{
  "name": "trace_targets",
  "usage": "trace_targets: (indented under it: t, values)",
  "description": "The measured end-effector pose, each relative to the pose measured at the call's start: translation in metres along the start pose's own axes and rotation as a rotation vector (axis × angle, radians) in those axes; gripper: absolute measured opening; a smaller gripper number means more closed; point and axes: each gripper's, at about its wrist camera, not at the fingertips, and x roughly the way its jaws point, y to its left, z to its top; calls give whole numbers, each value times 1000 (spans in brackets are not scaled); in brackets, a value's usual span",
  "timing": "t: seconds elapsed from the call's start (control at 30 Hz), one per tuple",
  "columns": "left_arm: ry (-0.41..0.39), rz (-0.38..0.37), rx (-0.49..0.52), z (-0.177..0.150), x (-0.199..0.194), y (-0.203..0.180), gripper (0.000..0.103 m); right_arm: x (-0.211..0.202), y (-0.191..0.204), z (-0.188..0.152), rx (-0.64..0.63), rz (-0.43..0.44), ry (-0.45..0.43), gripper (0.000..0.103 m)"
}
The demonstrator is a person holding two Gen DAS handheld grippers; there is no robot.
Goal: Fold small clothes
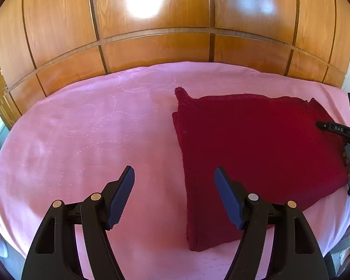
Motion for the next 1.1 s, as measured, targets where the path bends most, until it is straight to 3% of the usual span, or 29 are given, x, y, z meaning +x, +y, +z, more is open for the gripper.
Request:
trace_targets:
  t: [0.33, 0.5, 0.53, 0.6, 0.67, 0.73, 0.93, 1.1]
  values:
    - [-4, 21, -5, 10, -1, 12, 70, 2, 0, 0, 5, 14, -21, 98]
    - [-13, -6, 2, 24, 3, 20, 70, 1, 2, -3, 4, 14, -26, 98]
    - [-10, -24, -3, 28, 8, 23, 70, 1, 2, -3, 3, 14, -26, 98]
    - [0, -75, -15, 35, 15, 25, 58, 1, 2, -2, 2, 13, -27, 98]
    - [40, -161, -65, 44, 31, 33, 46, 0, 1, -4, 1, 12, -27, 98]
    - [76, -270, -149, 52, 49, 44, 42, -1, 2, -4, 0, 12, -29, 98]
    - [146, -403, -295, 67, 87, 54, 42, -1, 2, -4, 4, 13, -32, 98]
    - [196, -439, -363, 71, 114, 51, 39, -1, 1, -4, 3, 13, -33, 99]
